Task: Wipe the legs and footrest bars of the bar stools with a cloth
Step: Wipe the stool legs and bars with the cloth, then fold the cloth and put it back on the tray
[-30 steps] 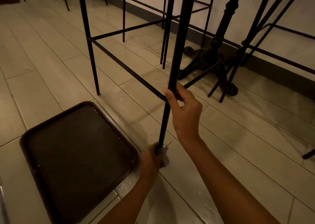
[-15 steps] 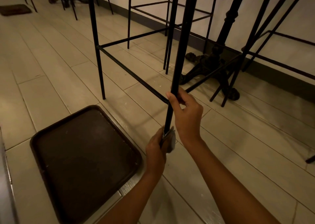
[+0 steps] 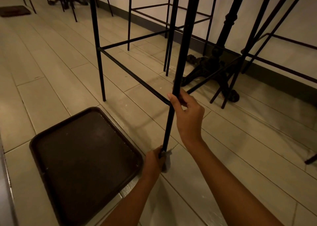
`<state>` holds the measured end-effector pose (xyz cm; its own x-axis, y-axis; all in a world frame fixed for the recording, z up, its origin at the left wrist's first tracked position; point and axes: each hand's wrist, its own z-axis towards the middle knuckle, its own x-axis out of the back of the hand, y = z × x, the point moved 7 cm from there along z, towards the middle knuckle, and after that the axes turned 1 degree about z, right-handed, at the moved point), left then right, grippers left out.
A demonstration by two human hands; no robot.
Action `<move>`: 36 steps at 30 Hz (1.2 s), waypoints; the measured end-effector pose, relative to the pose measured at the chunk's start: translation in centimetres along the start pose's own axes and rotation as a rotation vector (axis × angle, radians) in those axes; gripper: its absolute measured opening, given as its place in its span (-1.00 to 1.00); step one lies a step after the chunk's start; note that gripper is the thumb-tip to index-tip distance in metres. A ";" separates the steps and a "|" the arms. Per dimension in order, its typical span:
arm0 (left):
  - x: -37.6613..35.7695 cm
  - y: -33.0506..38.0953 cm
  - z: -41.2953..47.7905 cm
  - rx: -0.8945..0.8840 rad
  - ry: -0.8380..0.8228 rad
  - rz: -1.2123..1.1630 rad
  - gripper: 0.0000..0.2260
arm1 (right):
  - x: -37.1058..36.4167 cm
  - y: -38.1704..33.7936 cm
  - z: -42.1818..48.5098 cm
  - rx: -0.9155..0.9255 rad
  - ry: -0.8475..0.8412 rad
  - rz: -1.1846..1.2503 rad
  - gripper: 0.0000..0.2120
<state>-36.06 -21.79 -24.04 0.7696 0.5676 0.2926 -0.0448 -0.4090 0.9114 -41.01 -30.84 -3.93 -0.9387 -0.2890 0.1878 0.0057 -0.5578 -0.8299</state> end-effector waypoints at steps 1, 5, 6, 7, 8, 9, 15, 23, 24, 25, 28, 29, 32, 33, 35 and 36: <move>0.0 -0.2 0.2 0.013 -0.012 0.028 -0.80 | 0.0 0.0 0.0 -0.005 0.000 0.000 -0.72; -0.1 -0.9 0.6 0.081 -0.045 0.101 -0.74 | 0.0 0.0 0.1 0.000 0.003 -0.005 -0.70; -0.1 -0.9 0.6 0.090 -0.043 0.117 -0.72 | 0.0 0.0 0.1 0.002 0.004 -0.007 -0.70; 0.0 -0.8 0.5 0.116 -0.031 0.120 -0.68 | 0.1 0.0 0.1 0.003 0.006 -0.007 -0.70; 0.2 -0.8 0.5 0.142 -0.020 0.114 -0.62 | 0.1 0.0 0.1 0.006 0.005 -0.006 -0.70; 0.3 -0.7 0.5 0.167 -0.012 0.109 -0.54 | 0.1 0.0 0.2 0.010 0.004 -0.007 -0.70; 1.0 -1.2 1.0 0.299 -0.025 0.204 -0.49 | 0.1 0.1 0.1 0.018 0.008 -0.002 -0.68; 1.9 0.1 1.9 0.307 -0.301 0.107 -0.61 | 0.1 0.1 0.1 0.022 -0.009 0.004 -0.70; 2.2 0.7 1.6 0.347 -0.387 0.050 -0.63 | 0.1 0.0 0.0 0.029 -0.004 0.004 -0.70; 2.4 1.3 1.2 0.388 -0.471 0.022 -0.66 | 0.2 -0.1 -0.2 0.040 0.003 0.005 -0.69; 3.5 3.0 0.9 0.453 -0.655 -0.059 -0.72 | 0.3 -0.7 -1.8 0.133 0.067 -0.056 -0.63; 3.9 3.9 0.9 0.445 -0.707 -0.096 -0.70 | 0.4 -0.9 -2.6 0.165 0.104 -0.095 -0.62; 5.1 5.9 0.7 0.386 -0.824 -0.212 -0.55 | -0.3 -0.9 -5.2 0.238 0.092 -0.112 -0.68; 5.4 6.9 0.4 0.358 -0.850 -0.232 -0.59 | -1.0 -0.7 -5.8 0.236 0.021 -0.082 -0.73; 6.5 8.5 0.2 0.300 -0.857 -0.280 -0.67 | -2.6 -0.1 -6.7 0.141 -0.125 -0.021 -0.78; 7.3 9.2 0.1 0.278 -0.847 -0.306 -0.66 | -3.3 0.3 -7.1 0.078 -0.168 -0.010 -0.77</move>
<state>-30.81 -21.53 -13.53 0.9345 0.0153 -0.3556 0.3057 -0.5461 0.7800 -40.32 -24.54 -8.54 -0.8683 -0.4053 0.2860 0.0296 -0.6179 -0.7857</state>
